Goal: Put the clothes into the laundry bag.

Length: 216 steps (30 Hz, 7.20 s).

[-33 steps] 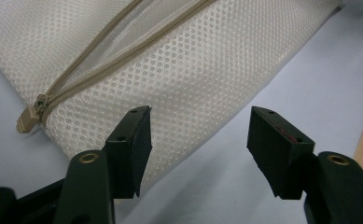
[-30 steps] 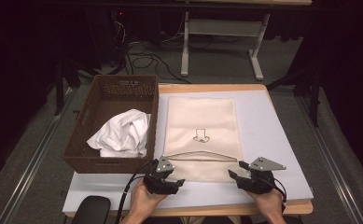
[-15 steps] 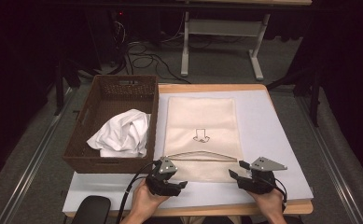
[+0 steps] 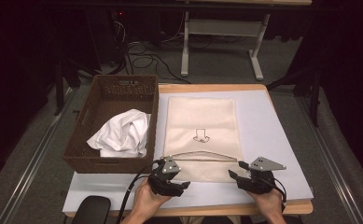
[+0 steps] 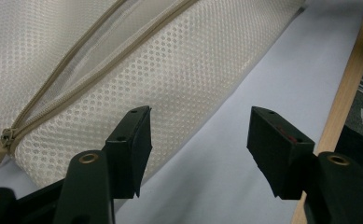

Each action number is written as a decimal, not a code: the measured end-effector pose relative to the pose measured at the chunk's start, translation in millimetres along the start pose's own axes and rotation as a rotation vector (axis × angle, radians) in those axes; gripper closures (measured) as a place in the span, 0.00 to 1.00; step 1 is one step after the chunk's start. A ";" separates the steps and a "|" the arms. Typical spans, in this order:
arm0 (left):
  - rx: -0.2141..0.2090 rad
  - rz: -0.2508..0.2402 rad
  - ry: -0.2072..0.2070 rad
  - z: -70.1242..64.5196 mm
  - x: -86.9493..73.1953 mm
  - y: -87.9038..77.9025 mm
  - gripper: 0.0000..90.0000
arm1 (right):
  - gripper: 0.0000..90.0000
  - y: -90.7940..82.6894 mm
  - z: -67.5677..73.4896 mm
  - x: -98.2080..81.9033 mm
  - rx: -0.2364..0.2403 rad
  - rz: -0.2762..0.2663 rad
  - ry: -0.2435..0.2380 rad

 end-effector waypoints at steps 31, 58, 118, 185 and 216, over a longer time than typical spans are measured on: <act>-0.006 -0.023 0.064 -7.5 38.8 35.5 0.46 | 0.50 2.7 -0.8 -3.0 0.006 0.026 0.007; 0.060 -0.010 0.043 -1.7 33.6 76.5 0.46 | 0.51 5.1 -0.9 -5.0 0.012 0.024 0.000; 0.084 -0.101 0.049 0.1 29.9 78.6 0.46 | 0.52 52.6 -2.1 54.0 0.041 0.147 -0.074; 0.081 -0.101 0.042 0.6 29.9 78.7 0.45 | 0.94 80.4 -10.8 69.4 0.054 0.246 -0.110; 0.088 -0.100 0.048 0.5 29.8 78.7 0.45 | 0.94 55.8 -11.2 106.2 0.111 0.225 -0.082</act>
Point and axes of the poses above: each handheld gripper's, and its own axes: y roughly forward along the jaws, x roughly out of its top, z roughly to its left, the point moved 9 cm from there along y, roughly forward along the jaws, and after that the axes turned 11 degrees about x, right-handed, at the moved point
